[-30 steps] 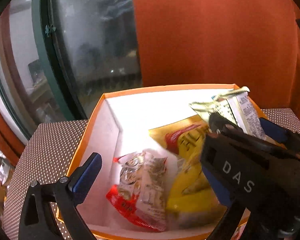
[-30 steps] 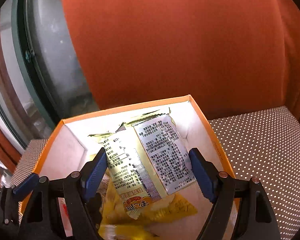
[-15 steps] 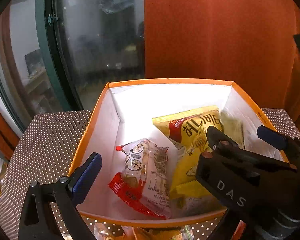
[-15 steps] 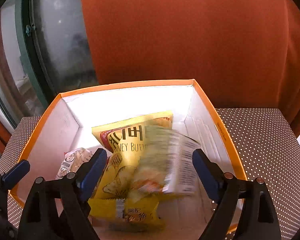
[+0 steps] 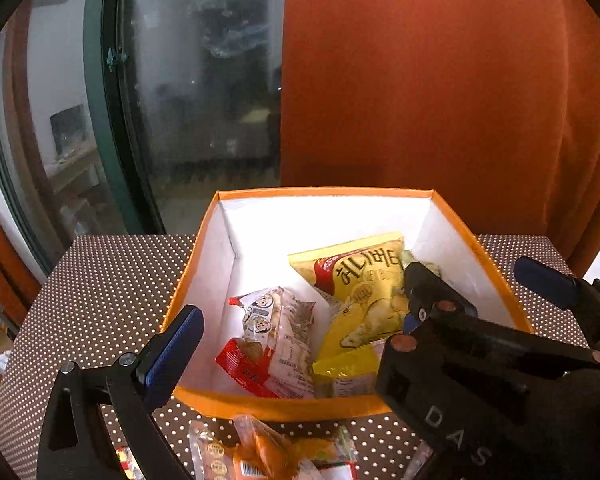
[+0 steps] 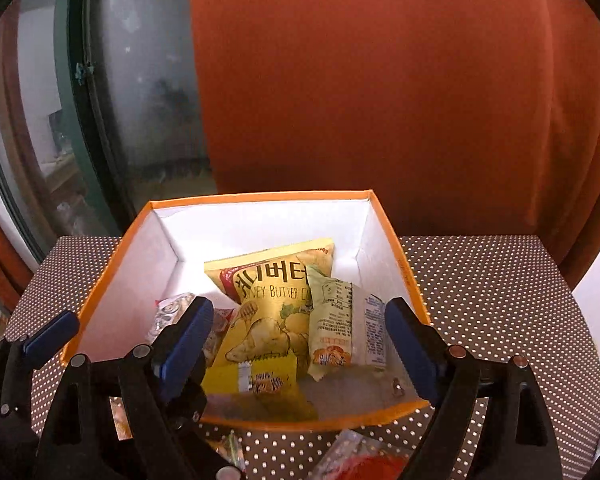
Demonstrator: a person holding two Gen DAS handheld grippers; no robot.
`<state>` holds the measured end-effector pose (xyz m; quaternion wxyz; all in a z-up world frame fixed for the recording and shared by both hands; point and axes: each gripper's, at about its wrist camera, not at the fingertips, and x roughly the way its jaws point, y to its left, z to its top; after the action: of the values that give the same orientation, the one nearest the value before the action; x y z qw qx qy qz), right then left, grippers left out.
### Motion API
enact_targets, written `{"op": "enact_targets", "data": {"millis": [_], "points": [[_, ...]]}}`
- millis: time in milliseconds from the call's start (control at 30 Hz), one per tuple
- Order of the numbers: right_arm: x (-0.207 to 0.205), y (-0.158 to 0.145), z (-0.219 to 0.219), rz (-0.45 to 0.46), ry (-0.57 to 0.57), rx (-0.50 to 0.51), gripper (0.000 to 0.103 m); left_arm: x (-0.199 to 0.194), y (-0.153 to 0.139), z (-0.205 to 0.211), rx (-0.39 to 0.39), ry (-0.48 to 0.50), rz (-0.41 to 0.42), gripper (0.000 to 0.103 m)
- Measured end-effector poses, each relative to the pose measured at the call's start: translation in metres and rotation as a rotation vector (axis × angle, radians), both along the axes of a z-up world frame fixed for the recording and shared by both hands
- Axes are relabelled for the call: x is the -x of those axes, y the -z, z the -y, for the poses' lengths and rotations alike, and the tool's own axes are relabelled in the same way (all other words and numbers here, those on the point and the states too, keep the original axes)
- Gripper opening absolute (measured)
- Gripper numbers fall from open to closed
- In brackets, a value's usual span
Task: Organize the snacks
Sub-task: 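Raise both tools out of the box back toward the table snacks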
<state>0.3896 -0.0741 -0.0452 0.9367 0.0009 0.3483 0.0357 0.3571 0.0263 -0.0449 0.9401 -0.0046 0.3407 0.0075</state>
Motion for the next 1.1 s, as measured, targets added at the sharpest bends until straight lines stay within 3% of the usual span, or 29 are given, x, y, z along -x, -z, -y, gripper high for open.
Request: {"op": "enact_targets", "data": {"millis": [467,833,1100], "points": [[0.073,-0.057,0.019,0.146,0.027,-0.002,0.09,0.064,-0.052,0.02,0.005,0.044,0.126,0.101],[0.126,-0.068,0.032,0.214,0.032,-0.042,0.09,0.118,-0.063,0.031,-0.018,0.053,0.225,0.101],[0.173,-0.071,0.037,0.293,0.036,-0.055,0.09,0.155,-0.062,0.03,0.024,0.073,0.274,0.102]]}}
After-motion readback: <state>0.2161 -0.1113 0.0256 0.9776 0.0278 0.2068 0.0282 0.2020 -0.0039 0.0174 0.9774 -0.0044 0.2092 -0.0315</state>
